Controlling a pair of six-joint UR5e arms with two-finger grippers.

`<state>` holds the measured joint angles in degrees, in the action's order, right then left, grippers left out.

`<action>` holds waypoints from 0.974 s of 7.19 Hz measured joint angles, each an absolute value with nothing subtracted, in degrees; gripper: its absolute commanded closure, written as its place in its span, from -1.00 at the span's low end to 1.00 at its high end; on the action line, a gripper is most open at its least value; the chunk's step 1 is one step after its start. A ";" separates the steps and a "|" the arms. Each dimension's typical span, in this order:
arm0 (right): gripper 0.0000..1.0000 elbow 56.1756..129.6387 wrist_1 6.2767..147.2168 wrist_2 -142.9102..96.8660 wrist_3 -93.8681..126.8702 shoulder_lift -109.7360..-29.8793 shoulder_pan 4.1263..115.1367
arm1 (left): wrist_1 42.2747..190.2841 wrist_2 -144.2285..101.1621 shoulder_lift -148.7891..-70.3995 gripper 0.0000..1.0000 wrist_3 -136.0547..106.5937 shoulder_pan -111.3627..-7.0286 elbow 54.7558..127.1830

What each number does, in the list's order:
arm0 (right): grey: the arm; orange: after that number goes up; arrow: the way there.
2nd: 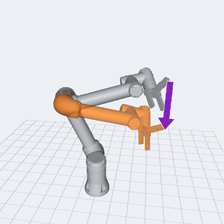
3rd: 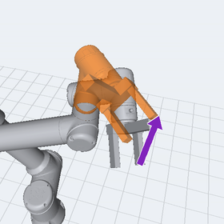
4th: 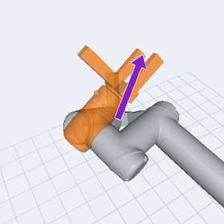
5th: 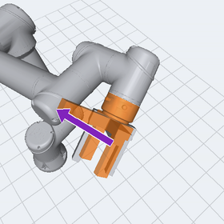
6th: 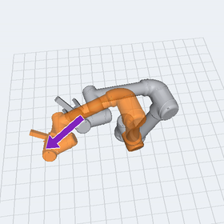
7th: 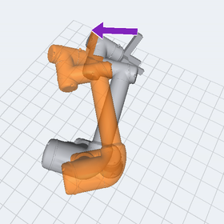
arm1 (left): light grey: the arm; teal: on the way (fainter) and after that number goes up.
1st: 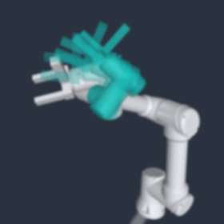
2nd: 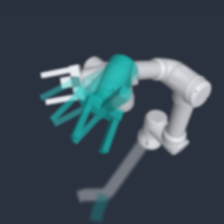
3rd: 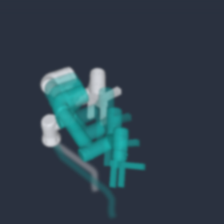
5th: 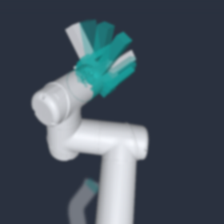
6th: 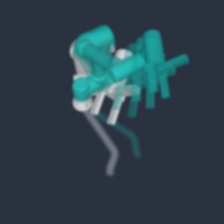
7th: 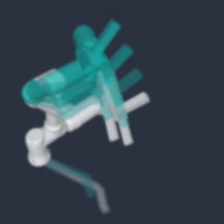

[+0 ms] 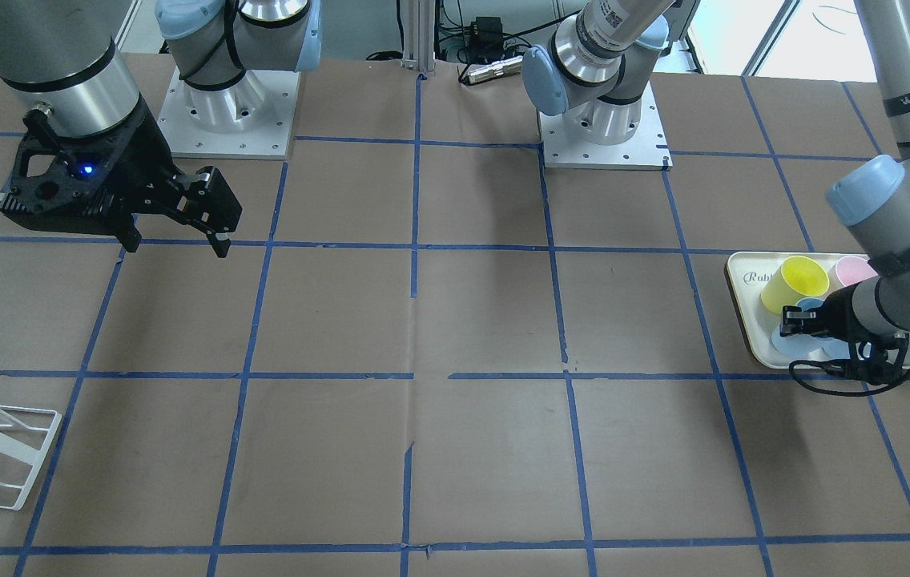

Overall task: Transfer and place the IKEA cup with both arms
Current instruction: 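Open the left gripper and raise it away from the tray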

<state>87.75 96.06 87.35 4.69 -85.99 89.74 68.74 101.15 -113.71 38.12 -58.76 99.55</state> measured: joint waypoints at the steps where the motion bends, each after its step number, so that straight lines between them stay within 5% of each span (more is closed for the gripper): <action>1: -1.00 87.73 95.97 87.36 4.67 -85.97 89.74 | 69.49 101.14 -112.92 -1.00 38.09 -59.01 99.41; 7: -1.00 87.81 95.74 87.39 4.66 -86.01 89.74 | 85.79 95.39 -100.27 -1.00 32.03 -65.93 91.55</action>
<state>87.81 95.74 87.39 4.66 -86.01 89.74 85.79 95.39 -100.27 32.03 -65.93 91.55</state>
